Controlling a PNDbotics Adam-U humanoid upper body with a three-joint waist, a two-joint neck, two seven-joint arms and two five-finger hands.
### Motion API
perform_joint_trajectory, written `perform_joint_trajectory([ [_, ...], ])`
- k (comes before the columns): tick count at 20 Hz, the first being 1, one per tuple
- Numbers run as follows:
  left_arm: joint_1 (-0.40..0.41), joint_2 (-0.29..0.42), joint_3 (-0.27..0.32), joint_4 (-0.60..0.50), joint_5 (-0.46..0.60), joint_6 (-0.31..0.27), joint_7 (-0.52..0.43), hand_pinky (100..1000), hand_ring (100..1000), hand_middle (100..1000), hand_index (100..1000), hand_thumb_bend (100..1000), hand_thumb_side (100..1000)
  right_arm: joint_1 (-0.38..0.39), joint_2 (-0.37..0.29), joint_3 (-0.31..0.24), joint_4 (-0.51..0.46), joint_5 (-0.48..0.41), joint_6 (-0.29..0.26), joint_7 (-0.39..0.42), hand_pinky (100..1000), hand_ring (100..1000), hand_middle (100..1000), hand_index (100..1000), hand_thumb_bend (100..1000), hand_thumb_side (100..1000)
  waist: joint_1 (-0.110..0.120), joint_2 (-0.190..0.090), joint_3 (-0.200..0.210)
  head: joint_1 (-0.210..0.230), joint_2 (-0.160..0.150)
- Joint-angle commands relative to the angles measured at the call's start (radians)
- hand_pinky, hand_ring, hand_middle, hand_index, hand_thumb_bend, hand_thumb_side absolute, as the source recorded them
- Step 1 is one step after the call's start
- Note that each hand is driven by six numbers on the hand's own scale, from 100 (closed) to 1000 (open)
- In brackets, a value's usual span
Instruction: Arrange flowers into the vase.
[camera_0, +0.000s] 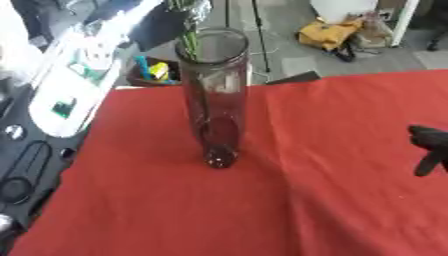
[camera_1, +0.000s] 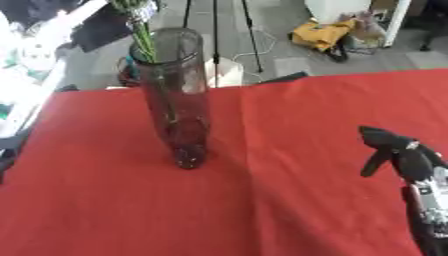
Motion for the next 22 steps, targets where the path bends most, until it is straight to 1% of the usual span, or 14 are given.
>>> perform_joint_trajectory([
  [1,-0.033,0.008,0.012,0.012,0.008,-0.029,-0.032,1000,971,1000,1000,125,1000,-0.012,-0.008,0.001,-0.014,0.008,0.005,0.001,853,843,388,752,100,1000,0.000,-0.019,-0.002,0.005,-0.011],
  [2,-0.034,0.007,0.011,0.020,0.009,-0.041,-0.046,1000,980,1000,1000,184,1000,-0.012,-0.008,0.002,-0.014,0.007,0.006,0.002,854,843,387,752,100,1000,0.001,-0.019,-0.003,0.005,-0.011],
  [5,-0.036,0.003,0.006,0.049,0.014,-0.076,-0.089,1000,1000,1000,1000,312,1000,-0.014,-0.007,0.003,-0.014,0.003,0.011,0.003,854,843,384,752,100,1000,0.005,-0.017,-0.006,0.006,-0.012],
  [7,-0.039,0.004,0.012,0.067,0.004,-0.087,-0.118,1000,1000,1000,1000,329,1000,-0.015,-0.007,0.003,-0.014,0.002,0.013,0.004,855,843,383,752,100,1000,0.007,-0.016,-0.006,0.007,-0.012],
  [9,-0.041,0.004,0.025,0.071,-0.005,-0.089,-0.142,1000,1000,1000,1000,312,1000,-0.016,-0.007,0.003,-0.014,0.001,0.015,0.005,855,843,382,752,100,1000,0.008,-0.015,-0.006,0.007,-0.013],
  [12,-0.041,0.005,0.037,0.065,-0.003,-0.084,-0.149,1000,1000,1000,1000,297,1000,-0.016,-0.006,0.004,-0.014,0.000,0.017,0.007,855,843,381,752,100,1000,0.008,-0.015,-0.006,0.007,-0.013],
  [15,-0.041,0.009,0.037,0.060,0.004,-0.082,-0.150,1000,1000,1000,1000,293,1000,-0.015,-0.006,0.004,-0.014,0.000,0.018,0.009,856,843,379,752,100,1000,0.009,-0.014,-0.005,0.007,-0.013],
  [20,-0.049,0.011,0.043,0.047,0.014,-0.090,-0.143,1000,1000,1000,1000,371,1000,-0.014,-0.005,0.007,-0.014,0.002,0.023,0.014,857,844,378,752,100,1000,0.010,-0.015,-0.004,0.008,-0.014],
  [22,-0.053,0.014,0.044,0.045,0.011,-0.094,-0.138,1000,1000,1000,1000,373,1000,-0.013,-0.005,0.008,-0.014,0.002,0.023,0.015,857,844,378,752,100,1000,0.011,-0.016,-0.004,0.008,-0.013],
])
